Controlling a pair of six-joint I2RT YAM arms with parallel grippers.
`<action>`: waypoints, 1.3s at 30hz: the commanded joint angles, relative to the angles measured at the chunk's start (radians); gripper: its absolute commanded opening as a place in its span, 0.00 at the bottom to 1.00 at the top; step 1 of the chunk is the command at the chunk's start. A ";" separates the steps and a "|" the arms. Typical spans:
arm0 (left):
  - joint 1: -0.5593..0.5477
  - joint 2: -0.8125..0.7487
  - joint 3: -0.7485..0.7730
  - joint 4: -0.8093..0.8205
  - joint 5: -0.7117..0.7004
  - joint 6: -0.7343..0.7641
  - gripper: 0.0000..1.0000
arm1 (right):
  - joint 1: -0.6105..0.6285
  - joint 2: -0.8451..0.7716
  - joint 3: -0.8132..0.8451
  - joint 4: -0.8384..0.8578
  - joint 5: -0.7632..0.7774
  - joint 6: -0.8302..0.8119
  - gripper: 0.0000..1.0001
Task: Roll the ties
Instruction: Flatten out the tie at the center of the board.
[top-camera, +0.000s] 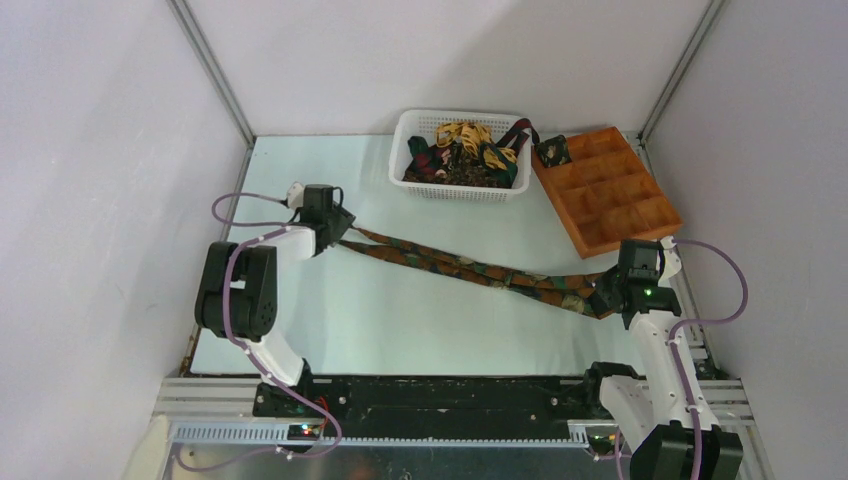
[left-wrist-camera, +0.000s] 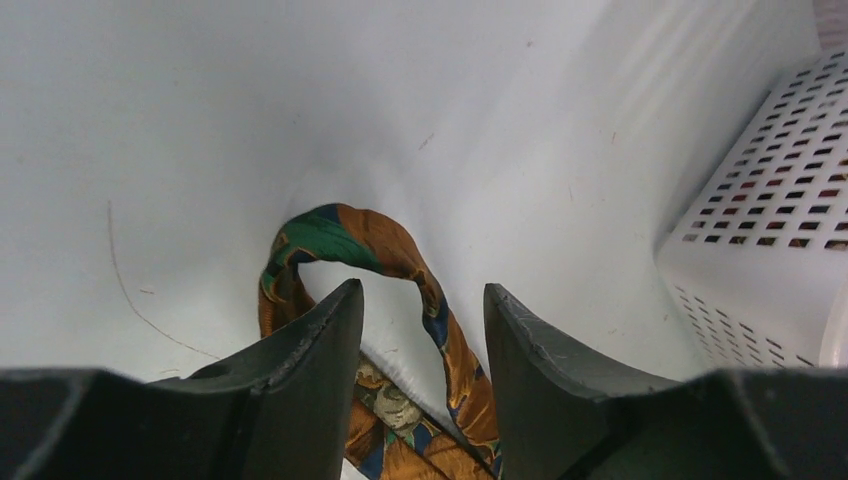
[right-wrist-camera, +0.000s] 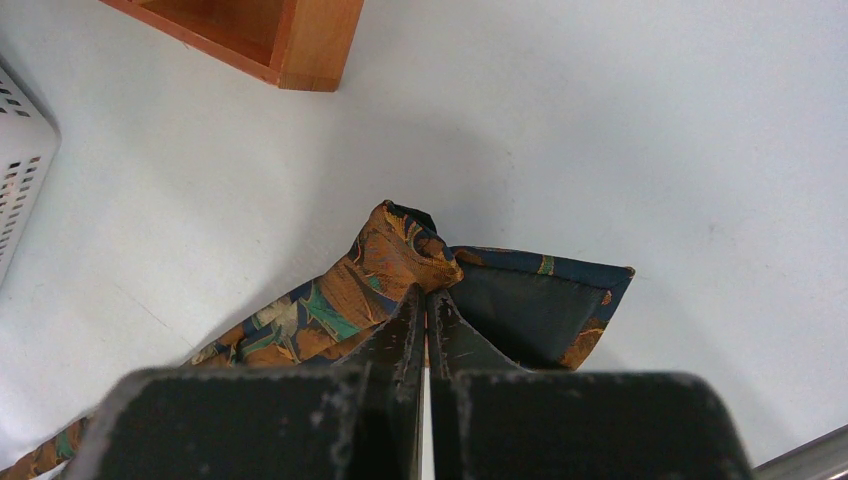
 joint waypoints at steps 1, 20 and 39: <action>0.032 -0.021 -0.008 0.004 -0.016 0.008 0.52 | -0.004 -0.010 0.004 0.005 0.009 -0.013 0.00; 0.080 -0.016 -0.022 0.004 -0.025 0.017 0.30 | -0.004 -0.015 0.004 0.000 0.009 -0.014 0.00; 0.083 -0.125 -0.104 0.360 0.158 0.052 0.00 | -0.048 -0.066 0.004 0.017 -0.004 -0.008 0.00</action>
